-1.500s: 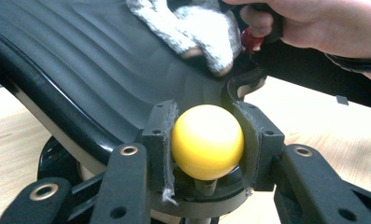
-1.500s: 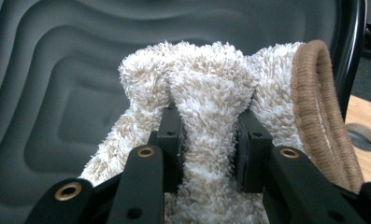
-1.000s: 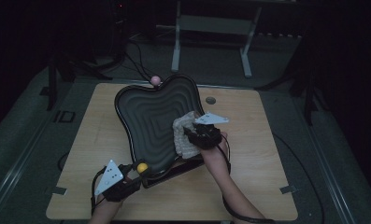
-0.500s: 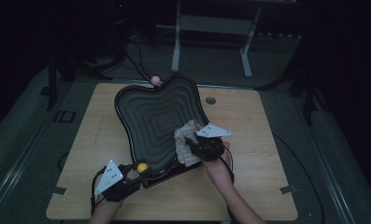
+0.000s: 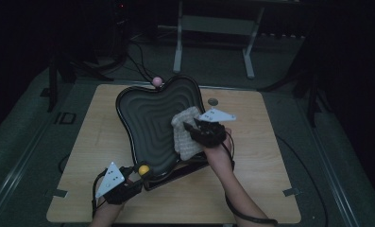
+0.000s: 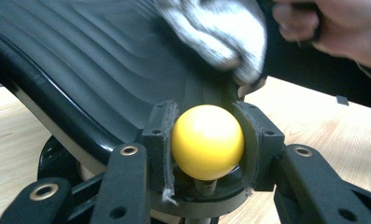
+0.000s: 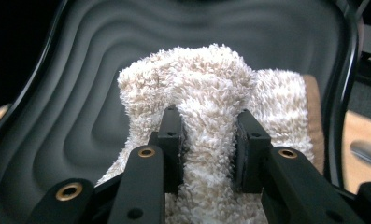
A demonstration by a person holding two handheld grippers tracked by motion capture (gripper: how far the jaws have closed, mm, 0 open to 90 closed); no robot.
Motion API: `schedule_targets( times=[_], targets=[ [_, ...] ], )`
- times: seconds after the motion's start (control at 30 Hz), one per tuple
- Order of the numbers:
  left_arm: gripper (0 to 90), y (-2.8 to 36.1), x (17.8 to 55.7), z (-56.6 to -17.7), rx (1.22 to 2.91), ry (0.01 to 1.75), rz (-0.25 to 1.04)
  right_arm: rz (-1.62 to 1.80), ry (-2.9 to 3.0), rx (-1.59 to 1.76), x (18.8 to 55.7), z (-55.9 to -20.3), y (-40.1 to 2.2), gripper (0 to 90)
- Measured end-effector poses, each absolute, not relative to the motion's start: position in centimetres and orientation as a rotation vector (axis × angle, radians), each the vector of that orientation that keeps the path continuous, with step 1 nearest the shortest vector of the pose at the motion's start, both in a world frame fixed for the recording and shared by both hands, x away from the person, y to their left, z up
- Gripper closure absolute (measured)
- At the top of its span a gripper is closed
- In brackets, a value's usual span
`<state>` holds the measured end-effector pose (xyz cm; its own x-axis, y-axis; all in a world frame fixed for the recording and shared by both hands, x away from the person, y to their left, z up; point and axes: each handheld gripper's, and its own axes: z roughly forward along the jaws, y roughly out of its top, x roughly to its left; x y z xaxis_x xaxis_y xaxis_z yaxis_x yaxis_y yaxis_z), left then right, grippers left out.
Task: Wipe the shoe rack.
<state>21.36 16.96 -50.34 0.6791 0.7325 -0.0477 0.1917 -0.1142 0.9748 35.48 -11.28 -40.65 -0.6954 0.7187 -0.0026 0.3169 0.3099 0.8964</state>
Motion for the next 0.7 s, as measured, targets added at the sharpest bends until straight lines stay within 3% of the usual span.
schedule_targets(
  times=[0.37, 0.7],
  targets=[
    [59.8, 17.0, 21.4, -50.4, 1.651, 0.762, 0.543, 1.354, 2.139, 0.942, 41.0, -36.1, -9.1, 68.7],
    [59.8, 17.0, 21.4, -50.4, 1.651, 0.761, 0.543, 1.334, 2.134, 0.97, 44.6, -34.6, -5.8, 68.4]
  ],
)
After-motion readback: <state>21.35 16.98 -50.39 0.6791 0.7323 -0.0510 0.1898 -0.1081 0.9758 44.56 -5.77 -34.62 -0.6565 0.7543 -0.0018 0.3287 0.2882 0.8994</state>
